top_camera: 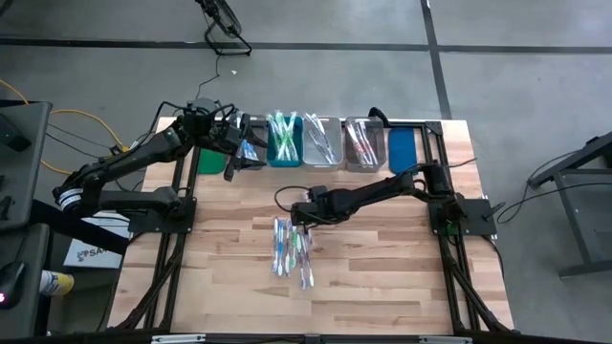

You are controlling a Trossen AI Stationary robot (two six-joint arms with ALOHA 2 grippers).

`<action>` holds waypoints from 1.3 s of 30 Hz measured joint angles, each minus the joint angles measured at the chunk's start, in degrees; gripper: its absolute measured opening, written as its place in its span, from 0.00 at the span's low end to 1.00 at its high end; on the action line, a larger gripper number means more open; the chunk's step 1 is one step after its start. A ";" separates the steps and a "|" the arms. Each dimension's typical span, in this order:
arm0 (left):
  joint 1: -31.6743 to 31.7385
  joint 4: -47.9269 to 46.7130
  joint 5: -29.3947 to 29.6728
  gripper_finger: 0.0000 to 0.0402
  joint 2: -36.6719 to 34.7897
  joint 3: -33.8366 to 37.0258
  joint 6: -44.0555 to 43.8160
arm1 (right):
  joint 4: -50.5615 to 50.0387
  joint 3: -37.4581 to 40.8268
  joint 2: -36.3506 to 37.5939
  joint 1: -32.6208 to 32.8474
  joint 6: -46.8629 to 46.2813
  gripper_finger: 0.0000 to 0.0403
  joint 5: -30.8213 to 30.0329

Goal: Pick & Place Toothbrushes
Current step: Put the purple toothbrush into the white bin

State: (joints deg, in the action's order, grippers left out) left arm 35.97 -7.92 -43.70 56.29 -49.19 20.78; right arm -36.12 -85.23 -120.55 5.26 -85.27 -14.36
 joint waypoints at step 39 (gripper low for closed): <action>0.02 -0.53 0.37 0.57 0.00 0.00 -0.06 | -3.30 -0.02 13.81 -2.45 8.19 0.00 -8.28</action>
State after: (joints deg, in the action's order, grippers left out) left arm 35.98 -8.46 -43.34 56.29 -49.19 20.72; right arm -39.42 -85.25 -106.75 2.80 -77.08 -22.64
